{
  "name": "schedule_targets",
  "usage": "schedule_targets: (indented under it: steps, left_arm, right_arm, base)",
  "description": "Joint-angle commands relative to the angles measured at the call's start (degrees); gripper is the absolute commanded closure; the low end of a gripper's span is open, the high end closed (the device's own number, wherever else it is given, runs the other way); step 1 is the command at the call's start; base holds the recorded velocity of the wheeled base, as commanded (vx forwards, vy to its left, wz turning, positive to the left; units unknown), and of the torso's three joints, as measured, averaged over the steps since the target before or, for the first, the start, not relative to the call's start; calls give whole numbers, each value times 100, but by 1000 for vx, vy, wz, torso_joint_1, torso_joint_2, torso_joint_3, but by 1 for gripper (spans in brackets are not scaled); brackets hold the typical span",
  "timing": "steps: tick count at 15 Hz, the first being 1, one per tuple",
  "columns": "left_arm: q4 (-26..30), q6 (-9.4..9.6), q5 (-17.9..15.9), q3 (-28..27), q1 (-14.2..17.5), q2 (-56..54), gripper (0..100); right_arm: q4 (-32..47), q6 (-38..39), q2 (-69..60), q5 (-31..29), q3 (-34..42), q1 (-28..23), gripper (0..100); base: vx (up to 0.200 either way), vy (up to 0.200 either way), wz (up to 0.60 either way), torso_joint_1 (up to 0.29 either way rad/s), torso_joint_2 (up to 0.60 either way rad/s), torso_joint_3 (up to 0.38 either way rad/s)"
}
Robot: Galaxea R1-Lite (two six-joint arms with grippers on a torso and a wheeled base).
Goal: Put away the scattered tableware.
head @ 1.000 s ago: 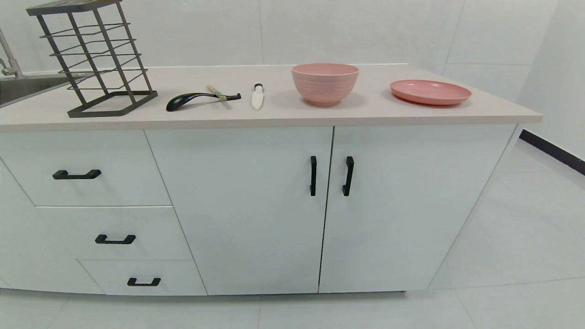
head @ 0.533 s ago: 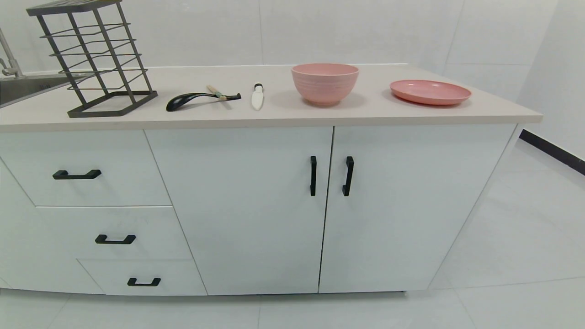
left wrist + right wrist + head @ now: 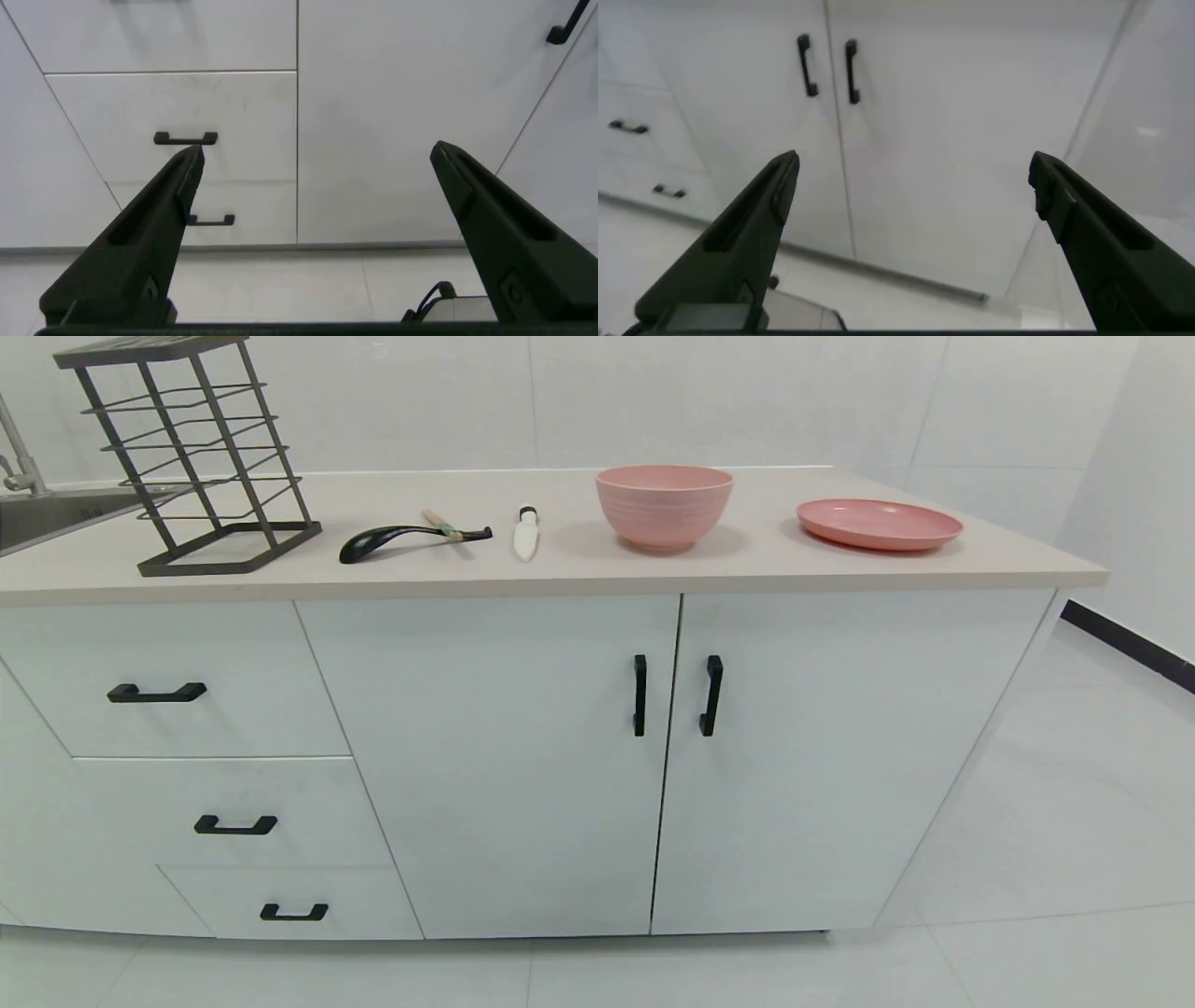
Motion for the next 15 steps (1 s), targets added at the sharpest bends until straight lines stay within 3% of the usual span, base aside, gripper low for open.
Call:
schedule_targets:
  steps: [1,10,15]
  left_arm:
    - [-1,-14,2,0,0,7,0]
    - [-1,12,2,0,0,7,0]
    - [-1,3,2,0,0,7,0]
  right_arm:
    - [-150,-130,1144,309,-48,53,0]
    - [-1767,-200,3315,309,-75,984,0]
    - [-2400,-209,4861,292,-760,1485,0]
  base:
    - [0,0,0,0,0,0]
    - [0,0,0,0,0,0]
    - [0,0,0,0,0,0]
